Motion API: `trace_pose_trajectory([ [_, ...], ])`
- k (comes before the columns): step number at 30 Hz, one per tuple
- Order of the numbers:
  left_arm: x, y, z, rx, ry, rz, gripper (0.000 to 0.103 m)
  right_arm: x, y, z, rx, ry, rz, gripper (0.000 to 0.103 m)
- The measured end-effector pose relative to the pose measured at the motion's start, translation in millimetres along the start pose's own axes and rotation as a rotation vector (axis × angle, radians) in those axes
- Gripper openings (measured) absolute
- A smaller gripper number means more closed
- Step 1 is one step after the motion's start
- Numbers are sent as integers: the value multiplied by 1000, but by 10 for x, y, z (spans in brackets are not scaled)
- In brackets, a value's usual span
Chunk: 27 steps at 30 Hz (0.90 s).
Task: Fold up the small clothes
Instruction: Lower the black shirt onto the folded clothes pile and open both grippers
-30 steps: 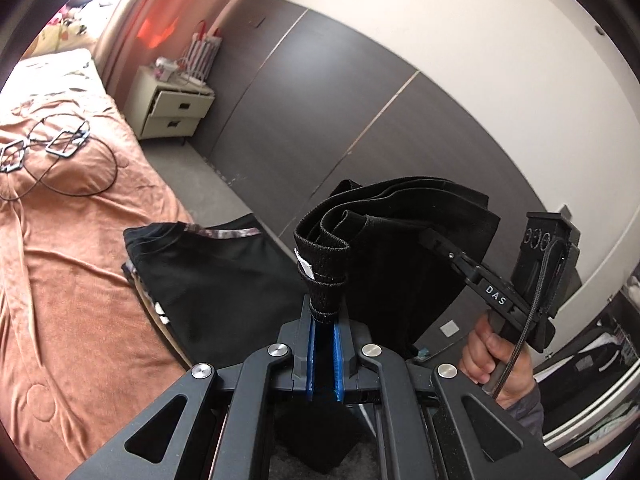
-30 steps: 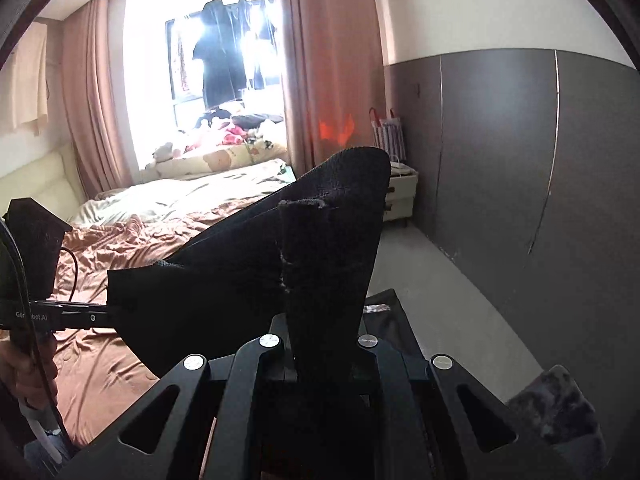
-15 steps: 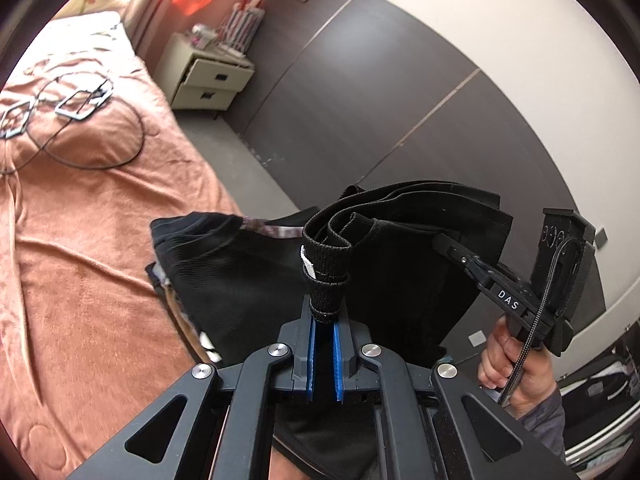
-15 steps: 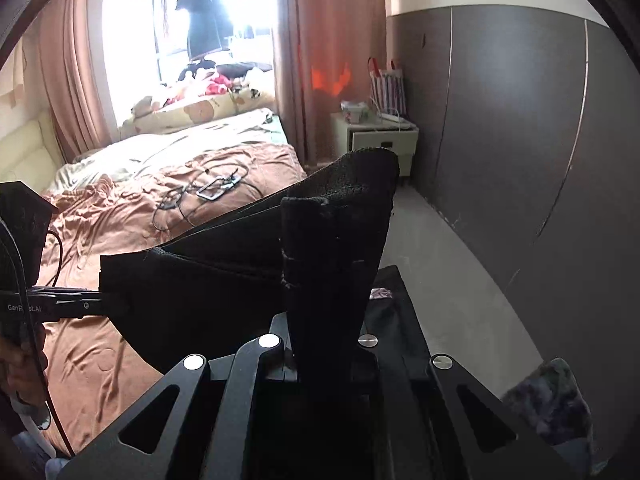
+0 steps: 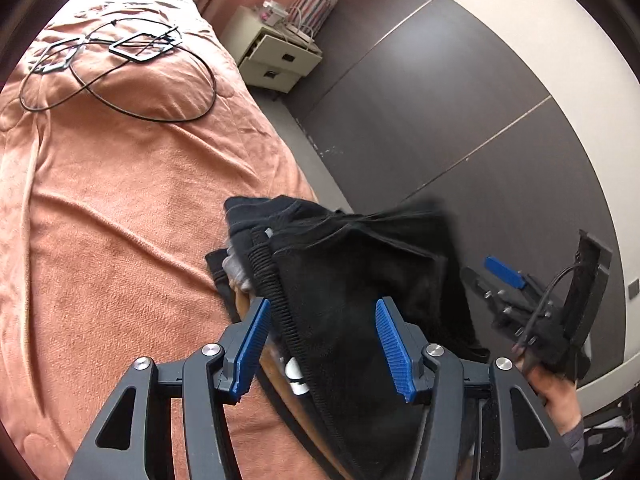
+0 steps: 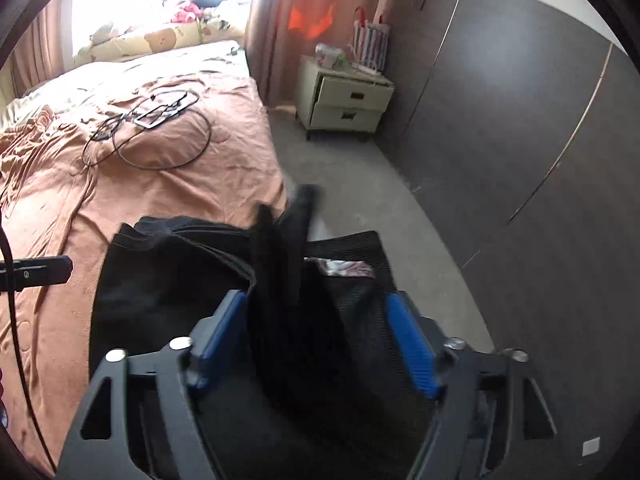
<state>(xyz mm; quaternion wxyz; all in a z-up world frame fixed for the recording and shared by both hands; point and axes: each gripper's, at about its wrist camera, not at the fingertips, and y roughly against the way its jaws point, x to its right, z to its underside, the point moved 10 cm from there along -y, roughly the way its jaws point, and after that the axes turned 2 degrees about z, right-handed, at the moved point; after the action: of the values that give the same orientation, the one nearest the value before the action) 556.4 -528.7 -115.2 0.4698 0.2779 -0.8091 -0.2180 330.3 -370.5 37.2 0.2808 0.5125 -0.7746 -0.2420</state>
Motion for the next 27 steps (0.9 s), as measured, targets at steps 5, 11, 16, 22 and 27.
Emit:
trace_pose_trajectory([
  [5, -169, -50, 178, -31, 13, -41, 56, 230, 211, 62, 3, -93, -18, 74],
  [11, -239, -28, 331, -44, -6, -66, 56, 267, 380, 498, 3, -68, -69, 74],
  [16, -297, -35, 395, -61, -6, -69, 56, 171, 111, 607, -101, -34, -111, 51],
  [22, -333, -44, 463, -70, -8, -74, 56, 522, -337, 723, -236, 40, 88, 46],
  [27, -328, -27, 542, -75, -18, -82, 56, 984, -235, 686, -205, -75, 100, 46],
])
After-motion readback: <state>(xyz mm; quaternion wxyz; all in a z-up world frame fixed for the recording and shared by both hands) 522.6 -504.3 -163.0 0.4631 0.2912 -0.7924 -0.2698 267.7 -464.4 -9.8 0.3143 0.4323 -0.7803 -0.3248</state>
